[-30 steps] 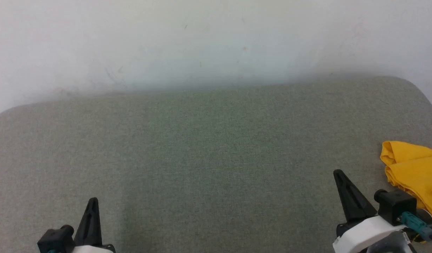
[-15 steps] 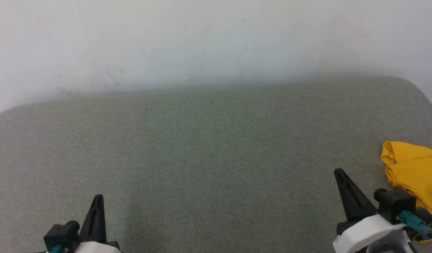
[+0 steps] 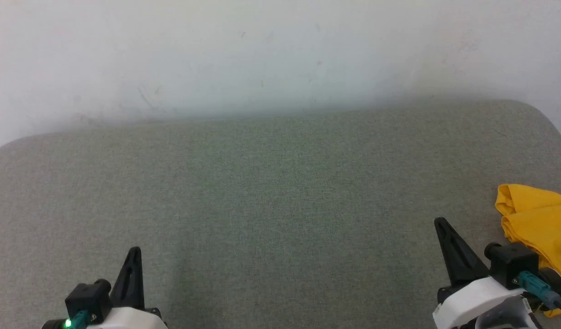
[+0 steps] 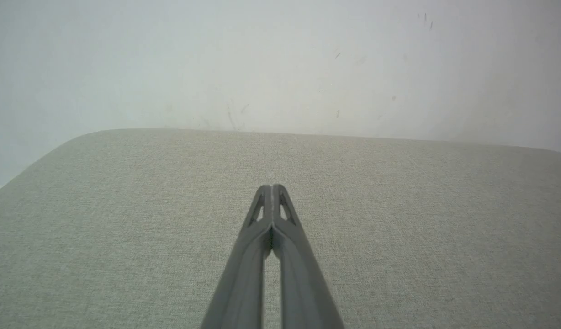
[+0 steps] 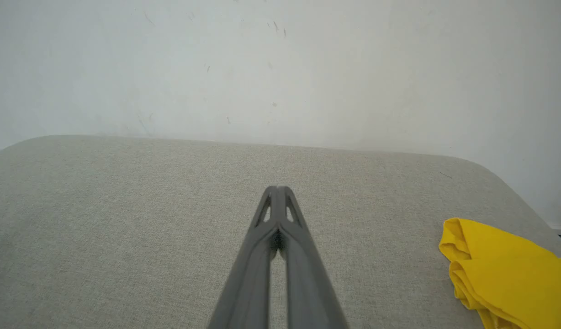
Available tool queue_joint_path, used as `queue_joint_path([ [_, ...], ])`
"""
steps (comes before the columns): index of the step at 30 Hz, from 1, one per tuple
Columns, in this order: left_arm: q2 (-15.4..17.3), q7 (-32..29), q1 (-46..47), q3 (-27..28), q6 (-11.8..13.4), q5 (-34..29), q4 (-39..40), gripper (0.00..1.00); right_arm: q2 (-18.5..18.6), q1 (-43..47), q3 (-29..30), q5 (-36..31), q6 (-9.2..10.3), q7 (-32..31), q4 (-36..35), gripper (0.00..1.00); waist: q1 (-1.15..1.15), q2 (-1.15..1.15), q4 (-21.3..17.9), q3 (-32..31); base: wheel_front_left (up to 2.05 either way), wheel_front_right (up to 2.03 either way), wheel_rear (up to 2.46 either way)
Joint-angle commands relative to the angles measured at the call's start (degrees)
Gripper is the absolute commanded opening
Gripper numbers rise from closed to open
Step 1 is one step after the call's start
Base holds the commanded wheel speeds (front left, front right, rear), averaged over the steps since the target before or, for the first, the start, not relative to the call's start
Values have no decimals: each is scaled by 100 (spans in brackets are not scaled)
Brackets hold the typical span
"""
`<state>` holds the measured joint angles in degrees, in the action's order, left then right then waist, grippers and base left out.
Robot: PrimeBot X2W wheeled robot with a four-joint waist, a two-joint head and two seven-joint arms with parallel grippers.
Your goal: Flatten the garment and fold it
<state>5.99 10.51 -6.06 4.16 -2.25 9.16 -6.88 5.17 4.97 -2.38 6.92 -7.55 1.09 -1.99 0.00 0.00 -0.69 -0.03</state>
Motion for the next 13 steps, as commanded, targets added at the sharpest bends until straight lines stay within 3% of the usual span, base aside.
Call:
queue_joint_path([
  [1,-10,-37,109,-18,49,-78,53,0,-31,-95,10,-59,2,-3,19,0,0,0,1,0,0,0,0],
  [13,-51,-177,178,-73,73,-194,141,0,-58,-150,41,-146,3,-18,44,0,0,0,10,1,0,0,0],
])
